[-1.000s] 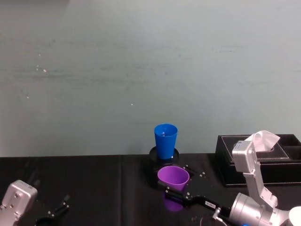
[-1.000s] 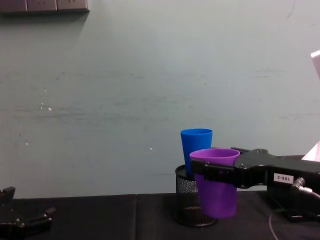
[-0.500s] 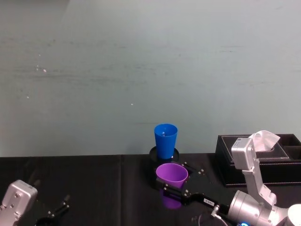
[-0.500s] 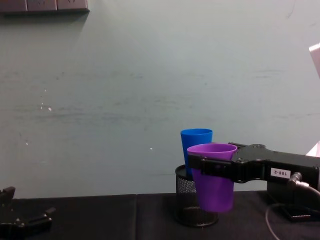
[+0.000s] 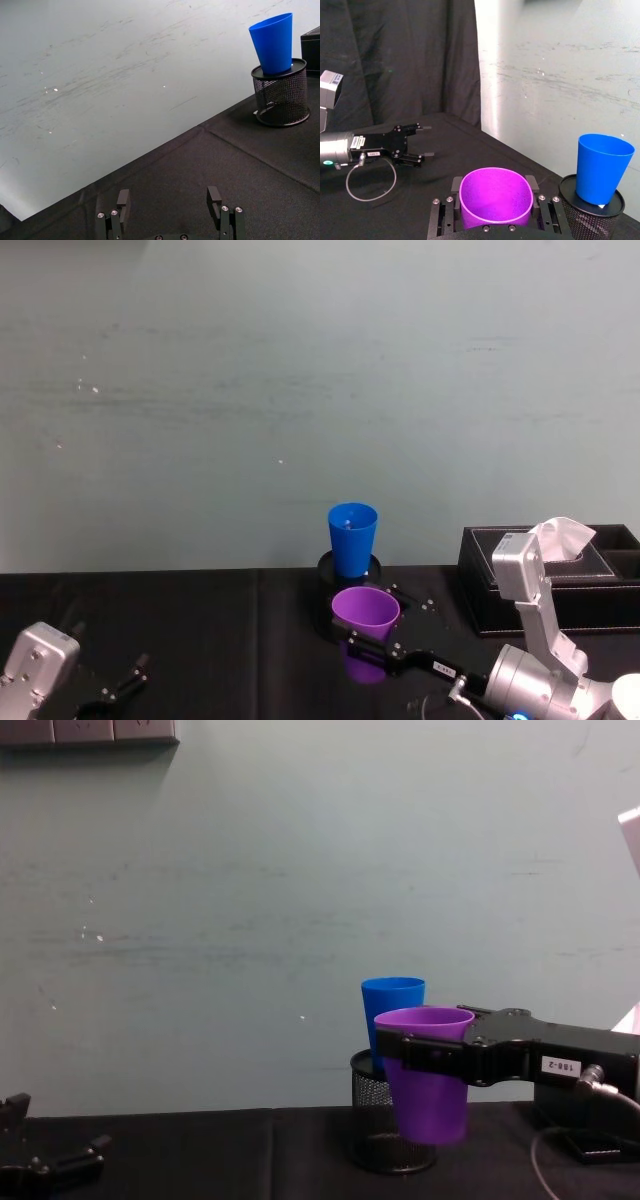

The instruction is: Pick up one cup with a gripper and tap it against the other cup.

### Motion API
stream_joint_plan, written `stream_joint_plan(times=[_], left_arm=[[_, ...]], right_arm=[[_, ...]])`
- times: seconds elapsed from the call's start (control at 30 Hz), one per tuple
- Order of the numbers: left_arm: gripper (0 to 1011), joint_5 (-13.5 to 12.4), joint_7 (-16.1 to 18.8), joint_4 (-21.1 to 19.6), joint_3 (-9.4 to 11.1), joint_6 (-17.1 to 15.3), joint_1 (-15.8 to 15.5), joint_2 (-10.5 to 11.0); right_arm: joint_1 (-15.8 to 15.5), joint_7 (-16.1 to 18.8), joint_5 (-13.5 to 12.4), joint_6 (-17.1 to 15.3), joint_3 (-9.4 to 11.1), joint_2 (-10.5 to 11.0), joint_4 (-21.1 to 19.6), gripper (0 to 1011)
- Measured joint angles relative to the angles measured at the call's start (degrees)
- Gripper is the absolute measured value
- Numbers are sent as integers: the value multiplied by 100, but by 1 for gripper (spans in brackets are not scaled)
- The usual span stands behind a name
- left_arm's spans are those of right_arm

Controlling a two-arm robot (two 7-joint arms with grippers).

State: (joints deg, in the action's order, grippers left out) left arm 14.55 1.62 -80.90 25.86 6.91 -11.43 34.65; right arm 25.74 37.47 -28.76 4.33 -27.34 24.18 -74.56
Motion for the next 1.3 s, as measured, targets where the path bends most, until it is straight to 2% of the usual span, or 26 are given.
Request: stream_joint_plan(times=[1.3], left_arm=[[1000,0,0,0,0,0,0,0]], right_arm=[[0,16,2,2,6,-4,8,755]])
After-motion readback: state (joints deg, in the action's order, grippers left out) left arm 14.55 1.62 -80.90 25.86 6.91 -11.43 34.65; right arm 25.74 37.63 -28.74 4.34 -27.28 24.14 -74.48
